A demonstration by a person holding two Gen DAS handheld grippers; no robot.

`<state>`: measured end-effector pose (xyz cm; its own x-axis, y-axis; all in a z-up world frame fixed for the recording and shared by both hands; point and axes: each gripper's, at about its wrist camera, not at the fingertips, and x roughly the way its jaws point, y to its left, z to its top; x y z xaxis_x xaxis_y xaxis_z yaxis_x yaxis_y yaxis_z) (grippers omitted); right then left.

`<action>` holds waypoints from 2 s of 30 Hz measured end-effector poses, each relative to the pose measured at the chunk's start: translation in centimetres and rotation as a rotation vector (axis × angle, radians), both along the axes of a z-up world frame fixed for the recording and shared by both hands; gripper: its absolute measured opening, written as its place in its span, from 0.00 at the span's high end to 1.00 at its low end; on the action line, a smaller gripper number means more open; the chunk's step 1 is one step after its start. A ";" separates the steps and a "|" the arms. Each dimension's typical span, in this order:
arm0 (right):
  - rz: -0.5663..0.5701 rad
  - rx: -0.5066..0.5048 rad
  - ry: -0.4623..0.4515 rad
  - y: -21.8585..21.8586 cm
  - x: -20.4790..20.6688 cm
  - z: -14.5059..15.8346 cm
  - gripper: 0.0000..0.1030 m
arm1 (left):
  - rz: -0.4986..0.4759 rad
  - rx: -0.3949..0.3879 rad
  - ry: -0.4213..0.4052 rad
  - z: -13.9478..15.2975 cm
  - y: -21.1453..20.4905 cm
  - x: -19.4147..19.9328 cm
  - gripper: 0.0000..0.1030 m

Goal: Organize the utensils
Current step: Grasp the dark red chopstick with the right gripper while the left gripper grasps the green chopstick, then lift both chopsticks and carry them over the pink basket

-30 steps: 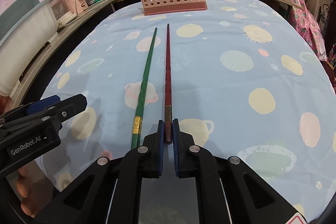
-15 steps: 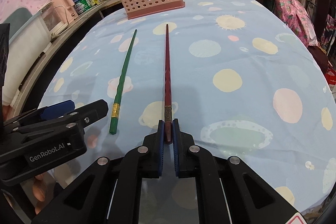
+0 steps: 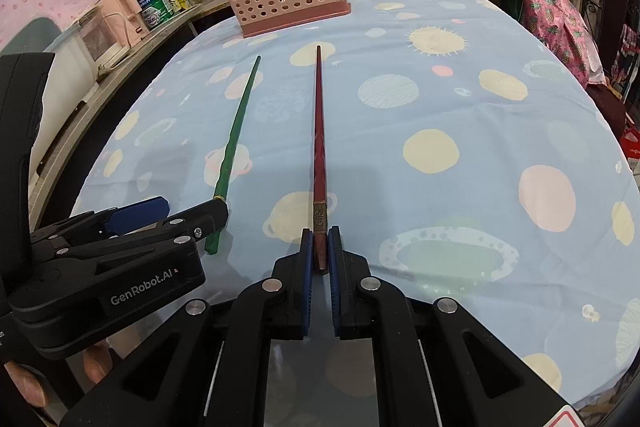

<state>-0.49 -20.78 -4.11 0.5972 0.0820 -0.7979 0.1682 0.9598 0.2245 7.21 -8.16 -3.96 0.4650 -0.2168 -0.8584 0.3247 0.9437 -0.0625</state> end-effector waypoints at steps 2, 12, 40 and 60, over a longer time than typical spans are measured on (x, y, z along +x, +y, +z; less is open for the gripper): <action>0.001 0.000 0.000 0.0 0.0 0.0 0.93 | -0.003 0.008 -0.007 0.0 0.1 -0.1 0.56; 0.019 0.008 0.003 0.6 0.0 0.2 0.93 | -0.016 -0.047 0.040 0.3 1.3 0.0 0.93; 0.001 0.026 -0.293 -1.5 2.8 12.8 0.93 | 0.020 -0.192 -0.181 12.6 4.5 2.2 0.93; -0.012 0.076 -0.444 -3.3 10.9 20.1 0.93 | 0.082 -0.251 -0.353 22.1 4.3 11.2 0.93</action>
